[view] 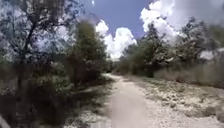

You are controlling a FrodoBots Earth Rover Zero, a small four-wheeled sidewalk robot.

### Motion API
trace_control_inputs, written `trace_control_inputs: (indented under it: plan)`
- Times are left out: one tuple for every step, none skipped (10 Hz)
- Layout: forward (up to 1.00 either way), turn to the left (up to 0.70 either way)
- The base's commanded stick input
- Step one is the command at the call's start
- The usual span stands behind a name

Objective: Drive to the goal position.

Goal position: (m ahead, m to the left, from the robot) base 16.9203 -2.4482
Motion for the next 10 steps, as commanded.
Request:
trace_control_inputs:
  plan:
    - [0.50, 0.00]
    - [0.50, -0.07]
    - [0.50, -0.42]
    - [0.50, -0.40]
    - [0.50, -0.22]
    - [0.50, -0.04]
    - [0.50, 0.00]
    - [0.50, 0.00]
    - [0.50, 0.00]
    - [0.50, 0.00]
